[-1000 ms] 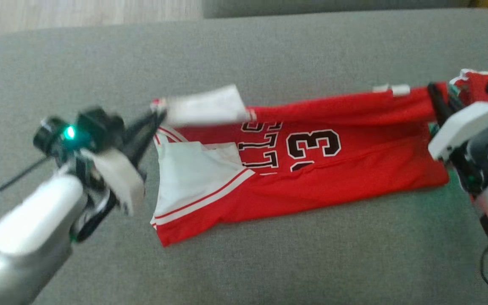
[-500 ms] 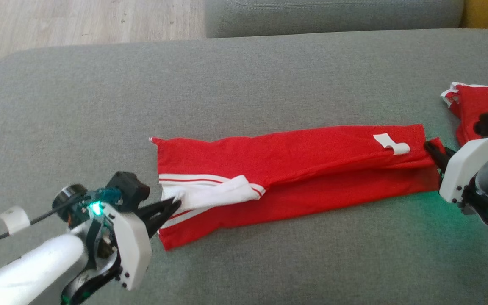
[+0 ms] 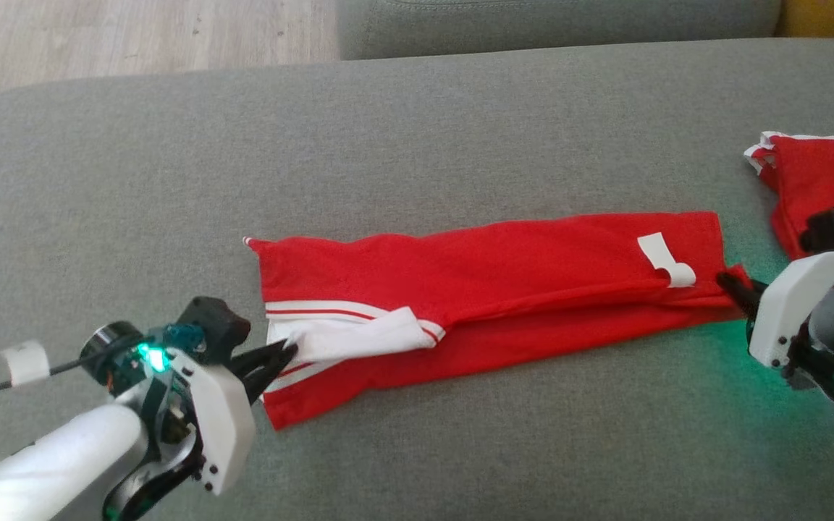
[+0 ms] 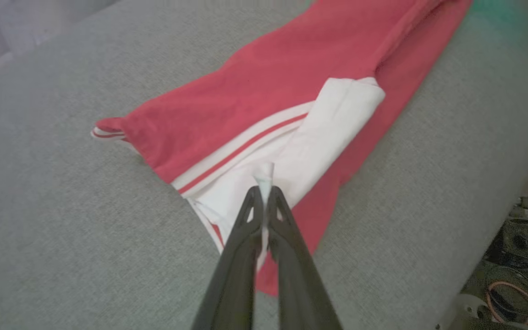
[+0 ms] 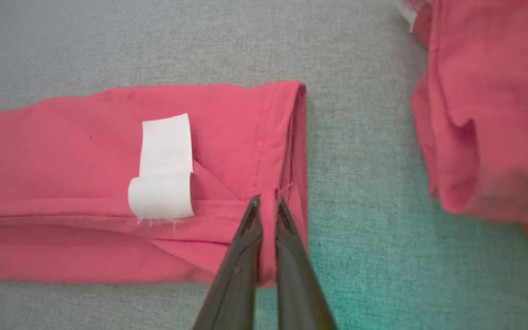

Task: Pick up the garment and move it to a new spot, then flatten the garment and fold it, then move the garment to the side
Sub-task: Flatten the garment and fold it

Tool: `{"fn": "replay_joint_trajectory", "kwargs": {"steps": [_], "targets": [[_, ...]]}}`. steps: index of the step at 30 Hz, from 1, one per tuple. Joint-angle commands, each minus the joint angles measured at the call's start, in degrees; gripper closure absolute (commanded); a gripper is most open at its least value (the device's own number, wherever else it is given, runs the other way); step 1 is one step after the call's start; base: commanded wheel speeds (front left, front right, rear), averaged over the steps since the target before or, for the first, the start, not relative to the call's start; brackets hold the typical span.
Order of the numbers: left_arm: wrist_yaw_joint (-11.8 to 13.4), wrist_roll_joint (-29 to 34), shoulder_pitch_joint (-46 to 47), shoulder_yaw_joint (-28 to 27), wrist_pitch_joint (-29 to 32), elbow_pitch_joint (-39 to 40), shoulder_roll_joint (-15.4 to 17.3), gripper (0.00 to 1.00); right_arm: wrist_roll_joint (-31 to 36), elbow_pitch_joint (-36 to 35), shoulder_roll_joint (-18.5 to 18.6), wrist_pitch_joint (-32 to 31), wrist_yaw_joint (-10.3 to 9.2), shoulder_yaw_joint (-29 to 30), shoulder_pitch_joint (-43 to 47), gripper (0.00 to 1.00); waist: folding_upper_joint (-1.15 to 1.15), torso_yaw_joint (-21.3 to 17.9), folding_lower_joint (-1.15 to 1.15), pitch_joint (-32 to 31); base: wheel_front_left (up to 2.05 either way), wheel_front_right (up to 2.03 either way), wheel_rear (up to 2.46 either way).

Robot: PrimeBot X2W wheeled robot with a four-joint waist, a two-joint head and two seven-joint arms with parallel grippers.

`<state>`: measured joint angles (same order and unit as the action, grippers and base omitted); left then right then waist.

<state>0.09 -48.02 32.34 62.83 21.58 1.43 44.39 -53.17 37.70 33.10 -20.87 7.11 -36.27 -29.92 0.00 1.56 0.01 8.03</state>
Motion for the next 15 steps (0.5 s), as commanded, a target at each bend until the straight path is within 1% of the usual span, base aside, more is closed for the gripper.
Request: {"fn": "replay_joint_trajectory", "kwargs": {"steps": [1, 3, 5, 7, 10, 13, 15], "targets": [[0.57, 1.02, 2.56, -3.29, -1.31, 0.27, 1.35, 0.0, -1.06, -1.13, 1.29, -0.32, 0.37, 0.27, 0.59, 0.0, 0.0, -0.16, -0.01, -0.12, 0.0, 0.0, 0.0], [1.72, 1.51, 2.75, -4.22, -3.36, -0.97, 0.59, 0.0, -2.19, -1.45, 1.03, 0.51, 0.37, 1.28, 0.58, 0.0, 0.0, -0.4, -0.01, -0.26, 0.0, 0.0, 0.0], [3.44, 2.08, 2.98, -5.74, -6.42, -2.1, -0.31, 0.0, -3.39, -2.06, 0.54, 2.88, 0.37, 3.17, 0.08, 0.0, 0.0, -0.71, -0.01, -0.49, 0.0, 0.0, 0.0], [5.54, 2.39, 3.07, -7.86, -10.52, -3.19, -1.53, 0.0, -4.73, -2.95, -0.44, 6.65, 0.37, 5.91, -0.7, 0.0, 0.0, -0.96, -0.01, -0.77, 0.0, 0.0, 0.0], [8.53, 1.97, 3.05, -12.1, -18.23, -4.66, -3.63, 0.0, -5.74, -5.27, -2.32, 13.16, 0.37, 9.73, -1.8, 0.0, 0.0, -1.33, -0.01, -1.21, 0.0, 0.0, 0.0], [11.22, 1.17, 2.54, -16.07, -25.53, -6.27, -5.87, 0.0, -4.59, -7.29, -4.32, 19.65, 0.37, 12.96, -2.31, 0.0, 0.0, -1.56, -0.01, -1.78, 0.0, 0.0, 0.0], [12.71, 0.44, 1.65, -18.25, -29.84, -7.12, -7.43, 0.0, -3.59, -8.46, -6.36, 23.55, 0.37, 15.11, -2.29, 0.0, 0.0, -1.75, -0.01, -2.19, 0.0, 0.0, 0.0]]}}
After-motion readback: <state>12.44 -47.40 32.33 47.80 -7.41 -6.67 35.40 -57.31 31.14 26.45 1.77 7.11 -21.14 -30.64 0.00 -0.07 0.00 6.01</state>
